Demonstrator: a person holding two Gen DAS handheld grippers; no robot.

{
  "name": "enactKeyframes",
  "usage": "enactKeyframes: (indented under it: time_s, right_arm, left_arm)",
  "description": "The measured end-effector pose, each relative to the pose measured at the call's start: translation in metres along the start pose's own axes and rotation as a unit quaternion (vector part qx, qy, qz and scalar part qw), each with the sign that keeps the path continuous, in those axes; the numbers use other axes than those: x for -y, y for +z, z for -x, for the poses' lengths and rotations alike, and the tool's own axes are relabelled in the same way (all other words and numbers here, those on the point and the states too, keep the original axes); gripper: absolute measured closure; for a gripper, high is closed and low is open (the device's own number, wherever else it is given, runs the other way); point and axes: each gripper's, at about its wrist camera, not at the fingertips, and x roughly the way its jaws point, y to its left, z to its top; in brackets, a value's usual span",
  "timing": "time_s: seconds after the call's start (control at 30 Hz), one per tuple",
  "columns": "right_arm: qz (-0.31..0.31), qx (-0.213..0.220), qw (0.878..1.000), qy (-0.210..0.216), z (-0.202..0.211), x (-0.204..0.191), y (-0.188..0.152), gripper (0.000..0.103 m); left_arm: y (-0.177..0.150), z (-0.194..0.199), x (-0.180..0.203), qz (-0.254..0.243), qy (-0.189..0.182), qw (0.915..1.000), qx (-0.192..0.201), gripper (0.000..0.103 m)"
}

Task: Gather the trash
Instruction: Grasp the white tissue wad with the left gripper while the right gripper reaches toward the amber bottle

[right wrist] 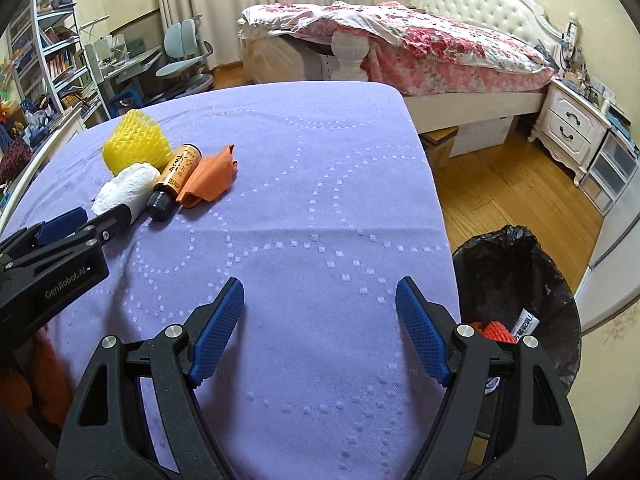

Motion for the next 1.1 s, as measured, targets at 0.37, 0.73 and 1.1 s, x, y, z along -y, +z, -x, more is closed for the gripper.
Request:
enactKeyframes:
  time_s: [0.37,0.73,1.1]
  right_arm:
    - [0.012,-0.003,1.000,-0.007,-0.010,-0.011,0.009,0.024]
    - [0.017,-0.006,1.000,-0.003,-0.013,-0.017,0.014,0.024]
    - [0.037,-0.010,0.999,0.011,-0.030,-0.046,0.032,0.024]
  left_arm:
    - [0.002,-0.005,-0.005,-0.003,-0.053,0.9986,-0.010,0.067]
    - [-0.007,0.011,-0.018,-0.001,-0.047,0.9989,0.006,0.067]
    - [-0.006,0.011,-0.053,0.021,-0.016,0.9996,0.011,0.067]
